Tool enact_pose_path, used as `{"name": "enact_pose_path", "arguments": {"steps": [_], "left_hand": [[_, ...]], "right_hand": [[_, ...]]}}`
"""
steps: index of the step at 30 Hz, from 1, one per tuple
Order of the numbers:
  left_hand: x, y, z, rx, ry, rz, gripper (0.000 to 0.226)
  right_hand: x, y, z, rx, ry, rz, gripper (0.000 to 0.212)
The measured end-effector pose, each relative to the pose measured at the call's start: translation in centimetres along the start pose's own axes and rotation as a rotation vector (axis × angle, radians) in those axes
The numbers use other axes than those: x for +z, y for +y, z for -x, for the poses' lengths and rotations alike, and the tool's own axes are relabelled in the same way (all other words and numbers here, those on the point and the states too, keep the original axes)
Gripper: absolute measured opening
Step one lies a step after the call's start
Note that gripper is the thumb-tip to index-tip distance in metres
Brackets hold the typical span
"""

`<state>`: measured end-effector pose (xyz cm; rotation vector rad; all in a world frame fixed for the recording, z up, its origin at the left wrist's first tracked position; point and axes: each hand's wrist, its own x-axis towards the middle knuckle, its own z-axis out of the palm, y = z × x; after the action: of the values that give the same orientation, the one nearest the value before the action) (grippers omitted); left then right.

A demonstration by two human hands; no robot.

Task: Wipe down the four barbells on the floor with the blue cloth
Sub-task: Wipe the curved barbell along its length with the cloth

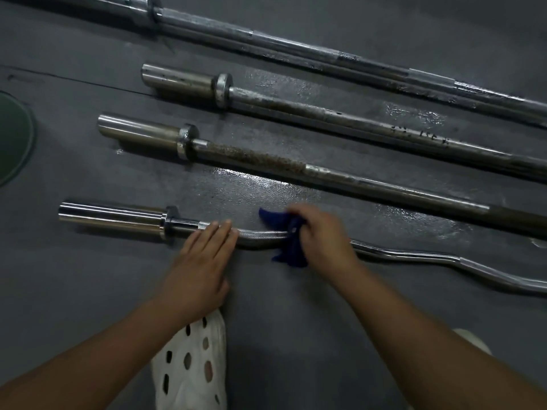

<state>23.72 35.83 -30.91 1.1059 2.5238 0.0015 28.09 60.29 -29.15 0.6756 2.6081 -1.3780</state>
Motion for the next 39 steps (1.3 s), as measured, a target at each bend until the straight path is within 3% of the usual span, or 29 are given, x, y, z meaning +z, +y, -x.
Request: {"name": "enact_pose_path", "arguments": {"steps": [2,4,5,8,10,14,18,21,25,27,30,33,34,36,37,39], "left_hand": [[0.1,-0.4,0.1,0.003,0.003,0.001,0.091],[0.2,-0.3,0.1,-0.001,0.004,0.005,0.089],[0.3,-0.2,0.1,-0.001,0.005,0.007,0.087],[0.3,-0.5,0.2,0.010,0.002,0.005,0.084],[0.3,-0.8,0.2,0.023,0.002,-0.009,0.085],[0.2,-0.3,0.0,-0.005,-0.004,-0.015,0.086],[0.3,0.4,-0.3,-0.021,-0.002,-0.015,0.089],[0.2,-0.5,0.1,-0.002,-0.005,-0.021,0.087],[0.1,-1.2,0.7,-0.034,-0.003,-0.019,0.088],[0.1,-0.9,0.8,-0.045,-0.007,-0.018,0.090],[-0.1,-1.1,1.1,-0.065,-0.010,-0.010,0.085],[-0.1,-2.3,1.9,-0.081,-0.004,-0.004,0.082],[-0.1,-2.7,2.3,-0.083,-0.006,0.003,0.082],[0.0,-3.1,2.7,-0.088,0.004,0.022,0.081],[0.2,-3.1,2.8,-0.087,0.006,0.030,0.081],[0.6,-2.8,2.8,-0.083,0.000,0.059,0.082]], "right_hand": [[-0.8,0.3,0.3,0.028,0.282,-0.168,0.053],[0.0,1.2,1.8,-0.011,0.370,0.043,0.044],[0.9,2.4,2.8,-0.044,0.309,0.246,0.042],[2.3,5.4,5.2,-0.147,-0.009,0.696,0.072],[0.9,6.5,4.0,-0.170,-0.013,0.689,0.064],[1.4,4.6,3.0,-0.038,0.125,0.463,0.050],[6.6,1.4,3.8,-0.207,0.031,0.467,0.057],[3.9,4.2,3.2,-0.281,0.024,0.574,0.054],[2.5,5.7,4.1,0.001,0.232,0.430,0.053],[5.4,2.3,3.2,-0.021,0.139,0.324,0.054],[7.6,-1.5,1.0,-0.297,-0.056,0.514,0.048],[5.2,-0.1,-0.2,-0.335,-0.261,0.569,0.053],[4.3,1.1,0.1,-0.296,-0.268,0.552,0.056],[3.5,2.6,1.2,-0.226,-0.123,0.544,0.056],[4.3,2.3,1.5,-0.234,-0.042,0.511,0.051],[7.7,-0.6,1.6,-0.308,-0.042,0.405,0.035]]}}
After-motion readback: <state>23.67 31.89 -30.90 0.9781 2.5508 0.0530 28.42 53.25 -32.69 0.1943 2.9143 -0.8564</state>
